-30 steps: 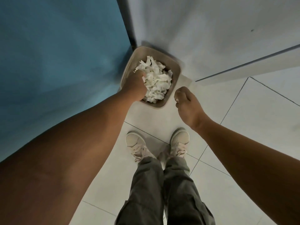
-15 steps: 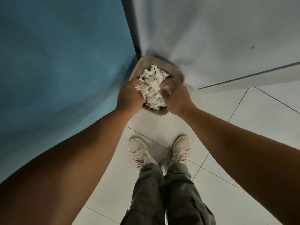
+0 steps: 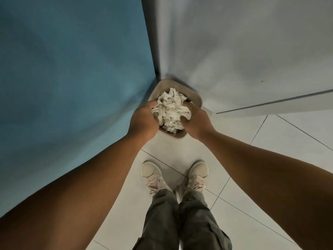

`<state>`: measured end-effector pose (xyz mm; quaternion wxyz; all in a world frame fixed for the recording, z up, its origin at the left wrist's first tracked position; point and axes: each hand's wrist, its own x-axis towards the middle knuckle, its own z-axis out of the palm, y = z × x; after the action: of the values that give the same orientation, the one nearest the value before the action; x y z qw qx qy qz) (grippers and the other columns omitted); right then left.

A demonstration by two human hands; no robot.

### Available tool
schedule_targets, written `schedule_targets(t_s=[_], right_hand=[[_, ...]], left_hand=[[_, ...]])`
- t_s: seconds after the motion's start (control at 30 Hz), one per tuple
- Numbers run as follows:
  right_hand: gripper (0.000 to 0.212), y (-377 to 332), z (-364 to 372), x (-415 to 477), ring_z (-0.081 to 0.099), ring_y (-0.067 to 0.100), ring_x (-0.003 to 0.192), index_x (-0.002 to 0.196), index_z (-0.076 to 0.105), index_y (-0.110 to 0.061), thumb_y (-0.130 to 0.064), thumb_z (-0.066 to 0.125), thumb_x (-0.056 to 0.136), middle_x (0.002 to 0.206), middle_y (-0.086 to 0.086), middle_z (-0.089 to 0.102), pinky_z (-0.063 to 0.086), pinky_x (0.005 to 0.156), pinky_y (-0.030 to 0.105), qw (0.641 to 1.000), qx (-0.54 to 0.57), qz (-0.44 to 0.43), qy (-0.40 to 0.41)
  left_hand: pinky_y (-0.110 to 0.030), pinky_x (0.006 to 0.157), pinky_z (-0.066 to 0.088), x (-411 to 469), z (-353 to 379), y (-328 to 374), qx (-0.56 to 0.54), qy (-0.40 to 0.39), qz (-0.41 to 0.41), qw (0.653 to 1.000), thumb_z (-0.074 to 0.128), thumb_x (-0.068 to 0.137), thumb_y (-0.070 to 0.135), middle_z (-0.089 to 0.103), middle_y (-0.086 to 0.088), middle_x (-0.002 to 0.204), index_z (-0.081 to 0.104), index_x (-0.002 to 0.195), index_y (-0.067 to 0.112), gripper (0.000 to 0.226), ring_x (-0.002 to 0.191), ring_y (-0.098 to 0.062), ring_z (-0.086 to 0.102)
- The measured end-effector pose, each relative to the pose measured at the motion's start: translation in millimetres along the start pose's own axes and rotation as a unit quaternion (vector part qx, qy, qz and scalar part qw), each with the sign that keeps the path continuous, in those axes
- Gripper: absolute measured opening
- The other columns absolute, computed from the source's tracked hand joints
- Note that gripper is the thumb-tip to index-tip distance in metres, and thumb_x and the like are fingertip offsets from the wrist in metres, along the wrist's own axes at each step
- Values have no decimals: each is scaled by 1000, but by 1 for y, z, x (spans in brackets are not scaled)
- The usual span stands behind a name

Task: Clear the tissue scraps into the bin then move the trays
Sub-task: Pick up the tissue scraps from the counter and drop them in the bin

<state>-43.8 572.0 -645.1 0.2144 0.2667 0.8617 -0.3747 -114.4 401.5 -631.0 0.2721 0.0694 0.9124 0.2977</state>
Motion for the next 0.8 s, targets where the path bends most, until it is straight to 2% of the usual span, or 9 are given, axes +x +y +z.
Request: schedule_targets(t_s=[0.13, 0.23, 0.3, 0.4, 0.5, 0.7, 0.73, 0.8], right_hand=[[49, -26, -48, -42, 54, 23, 121, 138, 50, -25, -28, 60, 90, 137, 1, 56, 42, 99, 28, 1000, -2, -24, 11], [45, -60, -94, -85, 53, 18, 122, 134, 53, -22, -28, 60, 90, 135, -1, 56, 37, 99, 23, 998, 15, -53, 30], [40, -84, -123, -112, 53, 17, 121, 130, 55, -21, -27, 60, 91, 131, -2, 58, 36, 100, 22, 996, 32, -76, 47], [40, -118, -164, -152, 51, 17, 122, 131, 54, -19, -21, 59, 91, 131, -1, 57, 34, 103, 22, 991, 51, -104, 68], [41, -146, -205, -188, 47, 12, 125, 133, 53, -22, -20, 59, 92, 135, -6, 54, 29, 101, 15, 987, 73, -118, 84], [39, -186, -269, -246, 43, 5, 129, 132, 52, -25, -19, 58, 94, 137, -11, 51, 27, 105, 13, 971, 107, -183, 114], [38, -194, -276, -254, 43, 4, 128, 132, 53, -24, -19, 58, 94, 137, -11, 51, 26, 104, 12, 967, 103, -201, 116], [38, -210, -289, -265, 42, 1, 126, 132, 53, -24, -19, 58, 94, 136, -11, 51, 25, 103, 11, 960, 88, -238, 116]], left_hand=[[-31, 103, 45, -30, -38, 49, 0, 10, 13, 1000, 58, 88, 5, 59, -7, 134, 55, 136, 17, 50, 121, -24, 57], [-31, 101, 43, -62, -74, 96, 15, 27, 41, 999, 60, 87, 9, 59, -7, 132, 55, 136, 17, 49, 120, -25, 55], [-33, 99, 46, -80, -97, 123, 16, 37, 65, 997, 58, 86, 11, 62, -6, 128, 57, 134, 19, 49, 118, -26, 56], [-28, 96, 42, -110, -132, 163, 13, 60, 88, 994, 59, 88, 14, 63, -2, 125, 57, 132, 23, 45, 118, -23, 54], [-26, 102, 37, -142, -165, 201, 20, 89, 104, 990, 59, 90, 15, 59, -1, 133, 54, 136, 22, 47, 127, -20, 48], [-2, 100, 19, -202, -224, 253, -24, 145, 139, 979, 60, 90, 12, 54, 5, 138, 53, 137, 22, 48, 132, -10, 42], [-2, 101, 18, -211, -233, 259, -28, 152, 140, 978, 59, 91, 14, 53, 7, 139, 52, 137, 23, 48, 133, -7, 40], [-11, 105, 24, -226, -255, 270, -31, 164, 147, 975, 58, 93, 18, 50, 10, 140, 50, 138, 27, 47, 132, -3, 39]])
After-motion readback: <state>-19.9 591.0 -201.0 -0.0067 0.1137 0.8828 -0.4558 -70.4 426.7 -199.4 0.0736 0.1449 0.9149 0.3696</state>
